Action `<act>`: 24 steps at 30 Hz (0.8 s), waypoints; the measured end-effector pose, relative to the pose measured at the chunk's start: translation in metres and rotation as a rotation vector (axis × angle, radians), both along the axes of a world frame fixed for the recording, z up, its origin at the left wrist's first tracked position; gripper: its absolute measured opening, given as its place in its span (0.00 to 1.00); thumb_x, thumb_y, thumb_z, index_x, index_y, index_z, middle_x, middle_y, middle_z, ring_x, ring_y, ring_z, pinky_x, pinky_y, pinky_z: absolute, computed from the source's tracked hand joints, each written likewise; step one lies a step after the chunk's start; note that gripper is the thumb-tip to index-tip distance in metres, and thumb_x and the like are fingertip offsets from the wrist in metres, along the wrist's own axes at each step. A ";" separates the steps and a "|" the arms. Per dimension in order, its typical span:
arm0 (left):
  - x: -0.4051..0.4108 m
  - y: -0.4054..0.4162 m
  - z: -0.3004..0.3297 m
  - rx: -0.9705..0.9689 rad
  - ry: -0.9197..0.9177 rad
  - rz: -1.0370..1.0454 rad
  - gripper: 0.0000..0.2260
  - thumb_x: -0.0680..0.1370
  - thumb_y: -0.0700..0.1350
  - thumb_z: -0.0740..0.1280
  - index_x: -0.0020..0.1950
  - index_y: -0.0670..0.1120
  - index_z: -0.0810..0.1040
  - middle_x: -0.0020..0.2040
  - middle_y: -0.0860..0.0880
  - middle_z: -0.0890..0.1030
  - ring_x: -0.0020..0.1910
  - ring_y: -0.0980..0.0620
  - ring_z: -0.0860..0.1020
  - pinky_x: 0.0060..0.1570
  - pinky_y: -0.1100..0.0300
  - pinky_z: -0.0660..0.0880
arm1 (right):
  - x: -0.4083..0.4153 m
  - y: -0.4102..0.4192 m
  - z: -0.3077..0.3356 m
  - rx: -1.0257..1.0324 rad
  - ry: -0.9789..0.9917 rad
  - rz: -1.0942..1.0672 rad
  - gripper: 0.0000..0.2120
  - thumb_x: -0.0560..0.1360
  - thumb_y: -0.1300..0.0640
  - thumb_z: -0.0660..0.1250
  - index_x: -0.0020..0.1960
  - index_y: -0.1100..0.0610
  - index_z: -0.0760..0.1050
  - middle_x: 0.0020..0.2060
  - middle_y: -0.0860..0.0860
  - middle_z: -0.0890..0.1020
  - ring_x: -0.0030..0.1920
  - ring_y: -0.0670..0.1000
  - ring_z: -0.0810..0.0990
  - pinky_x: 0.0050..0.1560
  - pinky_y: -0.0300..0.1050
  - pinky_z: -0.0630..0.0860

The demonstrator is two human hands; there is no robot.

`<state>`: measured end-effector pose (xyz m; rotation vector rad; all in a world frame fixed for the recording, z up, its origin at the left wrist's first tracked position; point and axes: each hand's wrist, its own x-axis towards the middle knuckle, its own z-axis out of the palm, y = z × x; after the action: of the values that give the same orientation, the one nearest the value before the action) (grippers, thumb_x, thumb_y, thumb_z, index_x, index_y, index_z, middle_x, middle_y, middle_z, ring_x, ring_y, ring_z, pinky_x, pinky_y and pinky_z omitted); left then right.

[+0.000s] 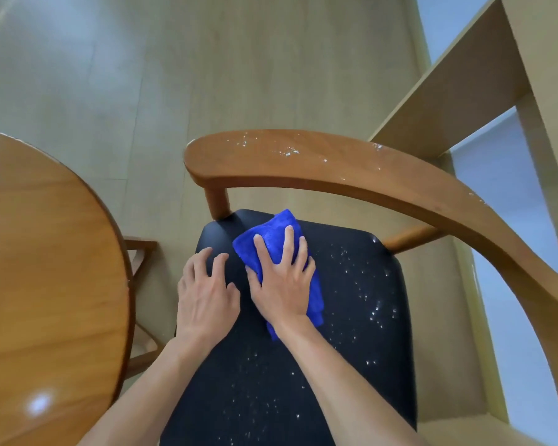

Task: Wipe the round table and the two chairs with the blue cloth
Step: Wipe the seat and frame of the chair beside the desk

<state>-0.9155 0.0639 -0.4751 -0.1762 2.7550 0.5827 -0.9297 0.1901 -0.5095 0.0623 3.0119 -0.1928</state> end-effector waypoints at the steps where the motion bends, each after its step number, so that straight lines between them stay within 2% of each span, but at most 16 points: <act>1: -0.002 0.003 -0.002 -0.019 -0.020 -0.014 0.24 0.78 0.45 0.63 0.74 0.46 0.63 0.75 0.43 0.58 0.74 0.42 0.55 0.68 0.48 0.61 | -0.001 0.005 -0.001 -0.010 0.026 0.015 0.25 0.72 0.45 0.68 0.67 0.47 0.71 0.71 0.62 0.67 0.66 0.68 0.69 0.56 0.64 0.72; 4: -0.004 0.012 -0.007 -0.079 -0.076 -0.085 0.28 0.78 0.47 0.61 0.77 0.50 0.56 0.78 0.41 0.51 0.76 0.39 0.48 0.72 0.47 0.56 | -0.004 0.025 -0.002 0.004 0.078 0.110 0.21 0.69 0.53 0.71 0.62 0.48 0.75 0.67 0.62 0.72 0.60 0.66 0.74 0.49 0.58 0.75; 7: -0.002 0.020 -0.011 -0.122 -0.109 -0.133 0.31 0.78 0.50 0.60 0.79 0.53 0.50 0.78 0.41 0.46 0.77 0.37 0.45 0.73 0.46 0.53 | -0.007 0.058 -0.002 0.017 0.087 0.171 0.20 0.68 0.56 0.69 0.59 0.48 0.77 0.65 0.61 0.73 0.57 0.65 0.75 0.46 0.56 0.74; 11: 0.000 0.023 -0.016 -0.175 -0.149 -0.188 0.31 0.80 0.56 0.56 0.78 0.54 0.43 0.78 0.42 0.39 0.76 0.36 0.40 0.74 0.43 0.50 | -0.005 0.129 0.002 0.026 0.080 -0.027 0.20 0.69 0.58 0.70 0.61 0.49 0.77 0.66 0.61 0.72 0.57 0.67 0.74 0.46 0.58 0.73; 13: 0.000 0.024 -0.018 -0.179 -0.157 -0.191 0.31 0.80 0.57 0.56 0.78 0.55 0.43 0.78 0.42 0.38 0.76 0.36 0.39 0.74 0.42 0.50 | 0.009 0.168 0.003 0.011 0.090 -0.144 0.23 0.70 0.60 0.71 0.64 0.50 0.76 0.68 0.61 0.70 0.57 0.67 0.74 0.48 0.60 0.73; 15: -0.002 0.027 -0.019 -0.173 -0.158 -0.182 0.32 0.80 0.56 0.57 0.78 0.55 0.44 0.78 0.43 0.38 0.76 0.36 0.39 0.74 0.41 0.50 | 0.029 0.190 0.004 0.003 0.115 -0.148 0.25 0.70 0.62 0.71 0.66 0.53 0.74 0.68 0.61 0.70 0.55 0.67 0.74 0.49 0.60 0.74; 16: -0.003 0.028 -0.019 -0.168 -0.161 -0.175 0.32 0.79 0.56 0.58 0.78 0.55 0.45 0.78 0.43 0.38 0.76 0.36 0.39 0.74 0.41 0.50 | 0.037 0.192 0.004 -0.016 0.125 -0.170 0.26 0.70 0.62 0.71 0.68 0.54 0.73 0.68 0.60 0.70 0.54 0.67 0.75 0.49 0.60 0.74; 20: -0.007 0.021 -0.021 -0.202 -0.193 -0.237 0.35 0.78 0.60 0.59 0.78 0.56 0.42 0.78 0.43 0.38 0.76 0.36 0.40 0.75 0.42 0.53 | 0.045 0.187 0.003 -0.137 0.091 -0.482 0.31 0.73 0.50 0.70 0.73 0.51 0.64 0.68 0.57 0.70 0.56 0.62 0.74 0.53 0.56 0.74; 24: -0.007 0.017 -0.021 -0.211 -0.220 -0.261 0.39 0.76 0.65 0.61 0.77 0.58 0.38 0.77 0.44 0.36 0.76 0.36 0.39 0.74 0.43 0.53 | 0.035 0.181 0.004 -0.108 0.059 -0.577 0.27 0.75 0.49 0.66 0.72 0.52 0.65 0.63 0.59 0.73 0.53 0.65 0.73 0.51 0.57 0.72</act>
<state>-0.9225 0.0807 -0.4964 0.0690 2.5631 0.1907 -0.8945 0.3708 -0.5056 0.9275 2.9458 -0.4108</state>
